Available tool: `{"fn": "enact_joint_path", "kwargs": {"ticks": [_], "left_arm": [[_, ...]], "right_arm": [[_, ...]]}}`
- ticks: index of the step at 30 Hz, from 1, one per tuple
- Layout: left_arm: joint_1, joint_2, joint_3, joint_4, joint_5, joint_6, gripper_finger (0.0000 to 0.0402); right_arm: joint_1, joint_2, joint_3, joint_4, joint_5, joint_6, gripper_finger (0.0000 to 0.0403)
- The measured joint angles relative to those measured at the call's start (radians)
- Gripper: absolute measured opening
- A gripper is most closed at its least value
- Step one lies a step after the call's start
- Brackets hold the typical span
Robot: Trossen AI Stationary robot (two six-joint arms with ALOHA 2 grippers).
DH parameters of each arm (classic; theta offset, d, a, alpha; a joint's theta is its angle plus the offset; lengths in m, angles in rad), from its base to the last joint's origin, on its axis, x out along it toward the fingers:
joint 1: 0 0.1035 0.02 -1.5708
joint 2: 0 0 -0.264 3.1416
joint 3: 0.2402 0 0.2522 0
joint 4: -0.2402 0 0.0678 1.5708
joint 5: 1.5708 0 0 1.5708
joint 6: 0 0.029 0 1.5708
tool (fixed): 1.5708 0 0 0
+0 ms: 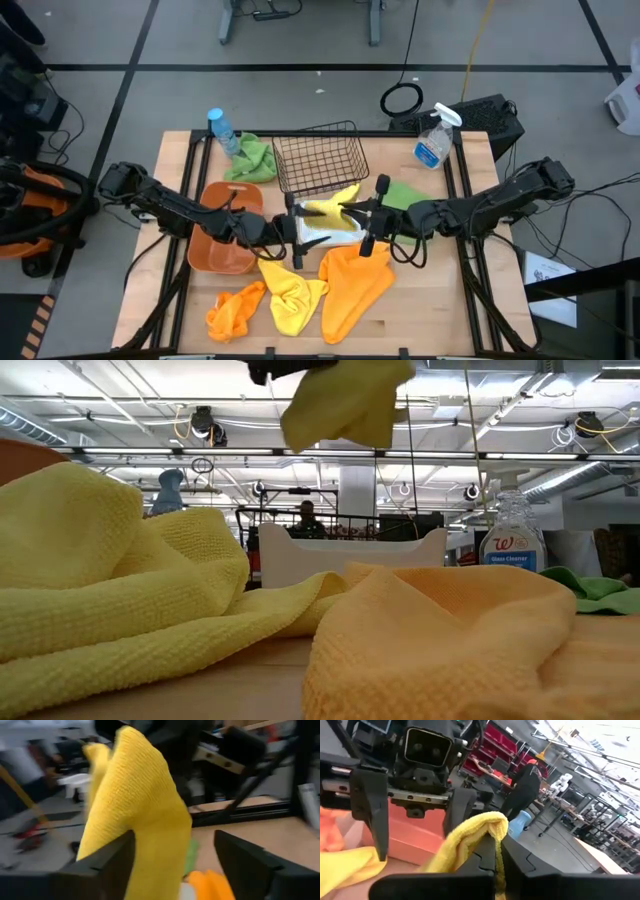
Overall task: Sort microfiber towel by color & place in baskets
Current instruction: Put the right yellow towel into the black wire basket
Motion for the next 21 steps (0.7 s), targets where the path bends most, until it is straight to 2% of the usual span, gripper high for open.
{"fn": "enact_joint_path", "kwargs": {"ticks": [3, 6, 11, 16, 21], "left_arm": [[-0.022, 0.0, 0.0, 0.0, -0.086, 0.076, 0.0331], [-0.055, 0.0, 0.0, 0.0, -0.1, 0.147, 0.036], [-0.132, 0.0, 0.0, 0.039, -0.094, 0.298, 0.0367], [-0.16, -0.004, 0.0, 0.065, -0.235, 0.351, 0.0367], [-0.129, -0.006, 0.0, 0.053, -0.125, 0.228, 0.0367]], "right_arm": [[-0.002, 0.0, -0.033, 0.047, 0.001, -0.001, 0.0], [-0.002, 0.0, -0.049, 0.049, 0.001, 0.008, 0.0], [-0.002, 0.0, -0.06, 0.05, -0.005, 0.02, 0.0], [-0.002, 0.0, -0.066, 0.049, -0.068, 0.049, 0.0], [0.004, 0.0, -0.066, 0.056, -0.146, 0.071, 0.0]]}}
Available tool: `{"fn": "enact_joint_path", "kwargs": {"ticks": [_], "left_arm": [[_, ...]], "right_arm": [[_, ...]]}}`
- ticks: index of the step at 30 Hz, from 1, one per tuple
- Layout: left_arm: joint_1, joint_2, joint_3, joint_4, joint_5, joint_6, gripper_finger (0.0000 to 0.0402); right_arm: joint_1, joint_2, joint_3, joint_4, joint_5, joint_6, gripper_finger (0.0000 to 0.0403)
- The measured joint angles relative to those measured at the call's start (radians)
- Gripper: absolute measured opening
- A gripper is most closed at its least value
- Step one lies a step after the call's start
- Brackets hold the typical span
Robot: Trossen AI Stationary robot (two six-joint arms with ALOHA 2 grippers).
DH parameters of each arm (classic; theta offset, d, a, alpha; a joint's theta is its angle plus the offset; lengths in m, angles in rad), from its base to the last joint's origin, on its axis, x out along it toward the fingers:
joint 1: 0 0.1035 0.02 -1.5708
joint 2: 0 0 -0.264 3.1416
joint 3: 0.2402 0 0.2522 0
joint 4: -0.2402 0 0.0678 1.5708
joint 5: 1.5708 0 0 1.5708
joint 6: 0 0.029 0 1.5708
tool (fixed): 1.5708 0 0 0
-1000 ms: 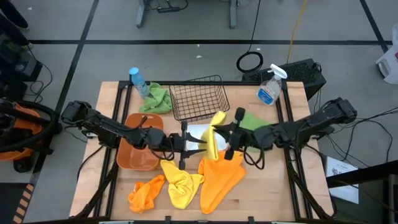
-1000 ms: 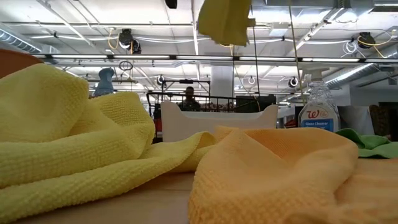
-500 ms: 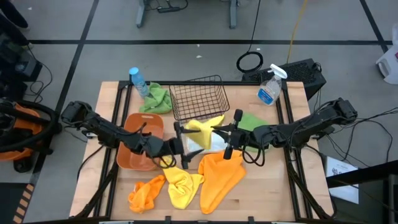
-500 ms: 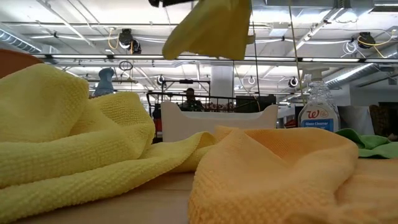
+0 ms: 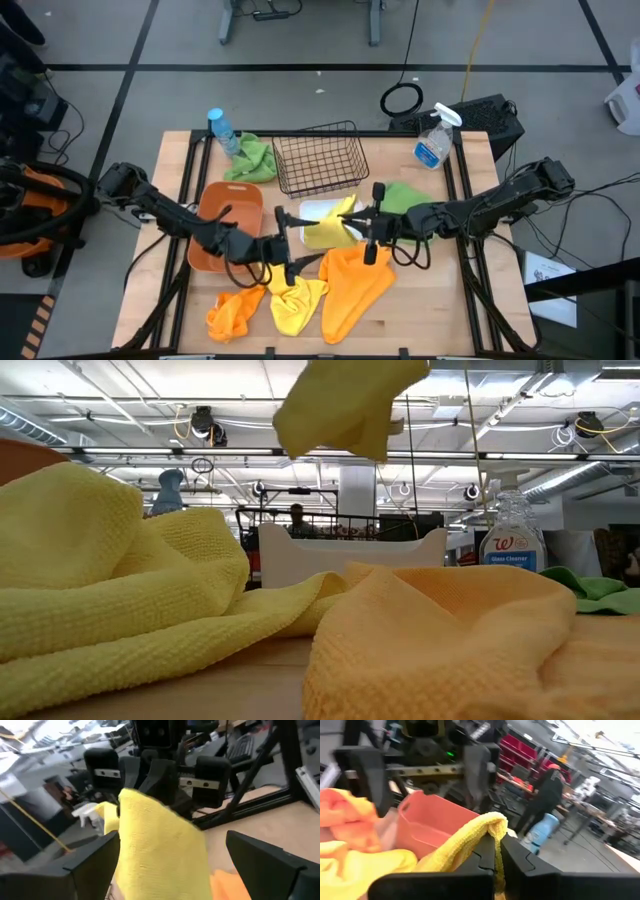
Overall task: Sort microfiber towel by color & place in baskets
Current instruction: Put the right yellow towel into the black wire basket
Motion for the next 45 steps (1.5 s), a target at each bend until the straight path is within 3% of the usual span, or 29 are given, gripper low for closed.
{"fn": "enact_joint_path", "kwargs": {"ticks": [4, 8, 13, 16, 18, 25, 30, 34, 39, 45], "left_arm": [[0.041, 0.0, 0.0, -0.016, 0.011, -0.05, 0.0367], [0.09, 0.0, 0.0, -0.073, 0.169, -0.168, 0.0367], [0.152, 0.0, 0.0, -0.107, 0.194, -0.199, 0.0367], [0.185, 0.0, 0.0, -0.097, 0.299, -0.229, 0.0364], [0.203, 0.0, 0.0, -0.091, 0.316, -0.262, 0.0352], [0.245, 0.0, 0.0, -0.125, 0.415, -0.278, 0.0239], [0.247, 0.0, 0.0, -0.14, 0.418, -0.276, 0.0122], [0.246, 0.0, 0.0, -0.138, 0.418, -0.248, 0.0025], [0.246, -0.003, 0.0, -0.15, 0.418, -0.248, 0.0021], [0.246, -0.077, 0.0, -0.313, 0.416, -0.271, 0.0015]], "right_arm": [[0.001, 0.0, 0.0, 0.018, -0.065, 0.012, 0.0], [0.0, 0.0, 0.0, 0.028, -0.067, 0.017, 0.0], [0.0, 0.005, 0.0, 0.034, -0.067, 0.017, 0.0], [0.0, 0.021, 0.0, 0.038, -0.064, 0.016, 0.0], [-0.001, 0.034, 0.0, 0.048, -0.062, 0.016, 0.0], [-0.003, 0.064, 0.0, 0.129, -0.058, -0.023, 0.0], [-0.002, 0.064, 0.0, 0.133, -0.021, -0.021, 0.0001], [0.002, 0.064, 0.0, 0.118, -0.002, 0.018, 0.0027], [0.017, 0.058, 0.001, 0.037, 0.115, 0.107, 0.0094], [0.05, 0.03, 0.001, -0.18, 0.279, 0.284, 0.0184]]}}
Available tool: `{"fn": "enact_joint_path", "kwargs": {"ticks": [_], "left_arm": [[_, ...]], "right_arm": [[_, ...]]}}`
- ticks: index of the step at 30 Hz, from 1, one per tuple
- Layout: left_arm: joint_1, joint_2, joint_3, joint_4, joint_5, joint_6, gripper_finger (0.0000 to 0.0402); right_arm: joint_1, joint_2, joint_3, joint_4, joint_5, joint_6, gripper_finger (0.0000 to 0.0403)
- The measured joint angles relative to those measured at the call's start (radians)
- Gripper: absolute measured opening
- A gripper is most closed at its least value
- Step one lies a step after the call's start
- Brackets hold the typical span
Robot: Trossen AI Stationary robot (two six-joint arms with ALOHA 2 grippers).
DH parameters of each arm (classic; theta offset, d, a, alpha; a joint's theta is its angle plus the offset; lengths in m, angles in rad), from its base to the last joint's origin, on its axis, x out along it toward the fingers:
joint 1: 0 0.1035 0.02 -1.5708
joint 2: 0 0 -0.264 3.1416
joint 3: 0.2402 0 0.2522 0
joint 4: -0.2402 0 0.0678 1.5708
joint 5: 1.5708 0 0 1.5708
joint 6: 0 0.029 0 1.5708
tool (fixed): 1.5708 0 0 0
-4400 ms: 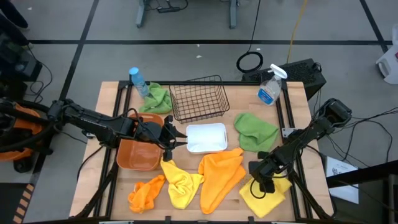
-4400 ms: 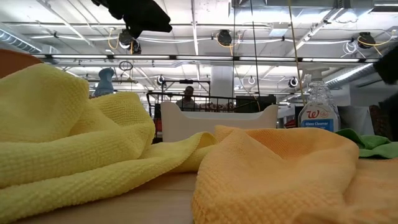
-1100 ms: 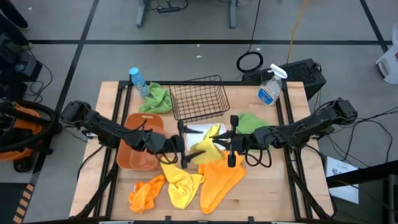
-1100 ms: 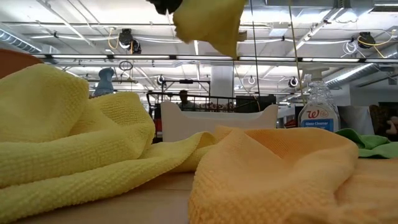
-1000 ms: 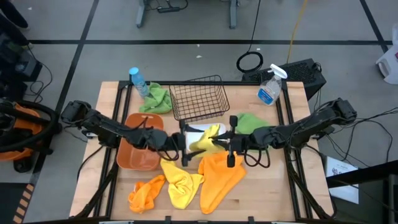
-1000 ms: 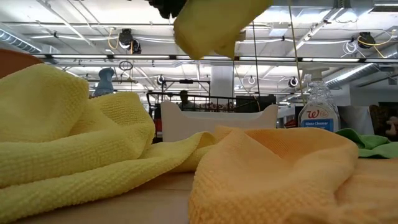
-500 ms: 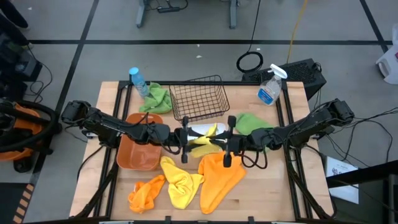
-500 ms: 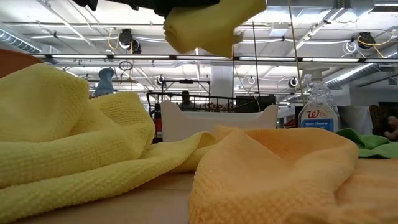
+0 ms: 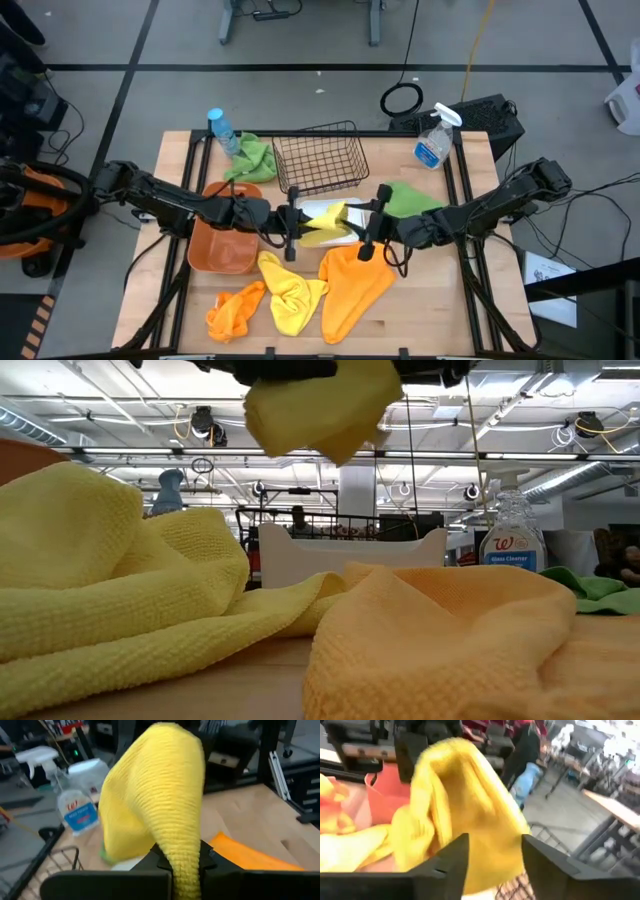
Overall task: Sort microfiber towel by color & place in baskets
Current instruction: Put the right yellow towel into the black wire basket
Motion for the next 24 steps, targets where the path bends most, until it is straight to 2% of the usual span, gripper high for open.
{"fn": "enact_joint_path", "kwargs": {"ticks": [4, 11, 15, 19, 24], "left_arm": [[0.0, -0.04, 0.0, -0.126, -0.001, -0.006, 0.0014], [0.0, -0.049, 0.0, -0.222, 0.027, -0.006, 0.0013], [0.0, -0.049, 0.0, -0.253, 0.053, -0.015, 0.0014], [-0.001, -0.049, 0.0, -0.252, 0.055, -0.032, 0.0015], [-0.001, -0.049, 0.0, -0.267, 0.056, -0.033, 0.0016]], "right_arm": [[0.018, -0.026, 0.0, -0.089, -0.019, 0.133, 0.0233], [0.02, -0.042, 0.0, -0.095, -0.245, 0.299, 0.0298], [0.016, -0.028, 0.0, -0.046, -0.263, 0.233, 0.0335], [0.005, 0.03, 0.0, 0.101, -0.263, 0.116, 0.0371], [-0.025, 0.114, 0.034, 0.122, -0.265, 0.064, 0.0391]]}}
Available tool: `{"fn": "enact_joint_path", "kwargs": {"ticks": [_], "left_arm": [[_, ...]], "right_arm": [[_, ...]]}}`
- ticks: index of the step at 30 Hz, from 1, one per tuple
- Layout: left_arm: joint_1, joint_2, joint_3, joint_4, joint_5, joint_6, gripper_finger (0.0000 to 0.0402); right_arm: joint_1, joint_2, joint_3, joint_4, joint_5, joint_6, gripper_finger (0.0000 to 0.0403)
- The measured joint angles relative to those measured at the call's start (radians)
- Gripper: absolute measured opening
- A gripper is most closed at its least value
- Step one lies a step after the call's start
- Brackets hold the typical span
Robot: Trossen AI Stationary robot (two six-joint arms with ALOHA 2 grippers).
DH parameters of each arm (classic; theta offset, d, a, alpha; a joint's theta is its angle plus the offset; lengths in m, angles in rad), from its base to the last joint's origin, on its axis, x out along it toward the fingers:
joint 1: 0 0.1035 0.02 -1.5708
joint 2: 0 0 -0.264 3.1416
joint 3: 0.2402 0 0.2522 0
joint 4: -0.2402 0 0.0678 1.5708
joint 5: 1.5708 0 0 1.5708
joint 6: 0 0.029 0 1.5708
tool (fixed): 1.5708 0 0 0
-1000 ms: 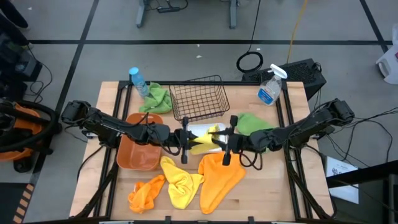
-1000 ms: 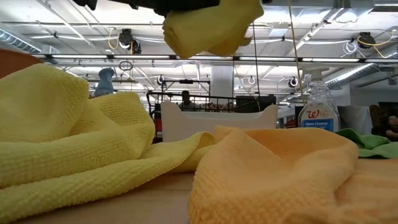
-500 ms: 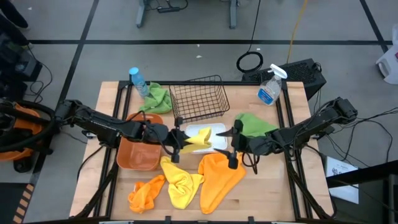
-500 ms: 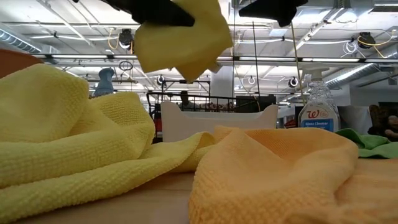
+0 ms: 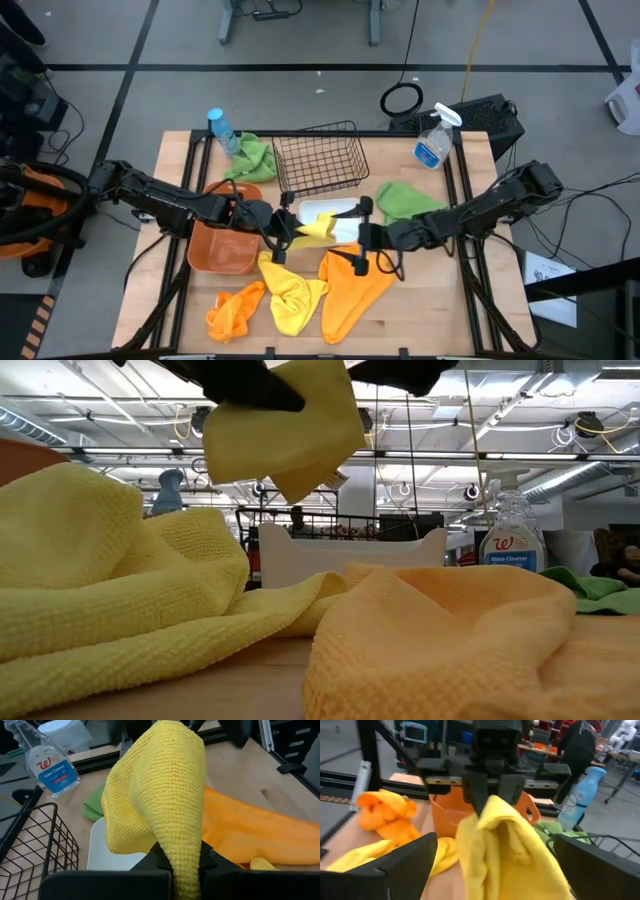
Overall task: Sort microfiber towel by color & place in baskets
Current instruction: Put the right yellow towel into the black wire basket
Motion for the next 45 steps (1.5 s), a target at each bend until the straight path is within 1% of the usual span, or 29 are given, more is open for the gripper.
{"fn": "enact_joint_path", "kwargs": {"ticks": [3, 8, 11, 13, 15, 18, 22, 23, 24, 27, 29, 32, 36, 40, 42, 45], "left_arm": [[0.0, 0.0, 0.0, -0.005, 0.001, 0.001, 0.0017], [0.0, 0.0, 0.0, -0.005, 0.001, 0.001, 0.0018], [0.0, 0.0, 0.0, -0.004, 0.001, 0.001, 0.0018], [0.0, 0.0, 0.0, -0.004, 0.001, 0.001, 0.0018], [0.0, 0.0, 0.0, -0.002, 0.001, 0.001, 0.0018], [0.0, 0.0, 0.0, -0.001, 0.0, 0.001, 0.0018], [0.0, 0.0, 0.0, 0.008, -0.035, -0.024, 0.0027], [-0.001, 0.0, 0.0, 0.007, -0.042, -0.027, 0.0035], [-0.002, 0.0, 0.0, 0.006, -0.05, -0.033, 0.0047], [-0.003, 0.0, 0.0, 0.008, -0.078, -0.055, 0.0094], [-0.01, -0.005, 0.0, 0.001, -0.124, -0.075, 0.013], [-0.023, -0.028, 0.001, -0.023, -0.25, -0.087, 0.0183], [-0.053, -0.088, 0.001, -0.121, -0.399, -0.132, 0.0233], [-0.082, -0.16, 0.001, -0.204, -0.488, -0.17, 0.025], [-0.088, -0.182, 0.001, -0.225, -0.52, -0.176, 0.025], [-0.084, -0.197, 0.001, -0.24, -0.537, -0.173, 0.0249]], "right_arm": [[-0.023, 0.04, 0.022, 0.001, -0.003, -0.011, 0.0391], [-0.066, 0.1, 0.055, -0.002, -0.079, -0.005, 0.0389], [-0.081, 0.126, 0.061, -0.002, -0.083, 0.003, 0.0363], [-0.088, 0.137, 0.063, -0.005, -0.083, 0.014, 0.0327], [-0.094, 0.14, 0.063, -0.005, -0.083, 0.022, 0.028], [-0.099, 0.142, 0.065, -0.005, -0.085, 0.025, 0.0192], [-0.107, 0.142, 0.064, -0.005, -0.134, 0.015, 0.0059], [-0.11, 0.142, 0.064, -0.006, -0.146, 0.012, 0.0033], [-0.113, 0.142, 0.064, -0.007, -0.152, 0.005, 0.0019], [-0.121, 0.142, 0.064, -0.006, -0.146, 0.001, 0.0024], [-0.134, 0.138, 0.064, -0.01, -0.148, -0.003, 0.0027], [-0.16, 0.117, 0.064, -0.037, -0.158, -0.027, 0.0014], [-0.222, 0.065, 0.064, -0.096, -0.162, -0.071, 0.0007], [-0.305, 0.005, 0.064, -0.136, -0.181, -0.123, 0.0008], [-0.361, -0.027, 0.064, -0.135, -0.236, -0.144, 0.0008], [-0.46, -0.064, 0.064, -0.135, -0.317, -0.155, 0.0008]]}}
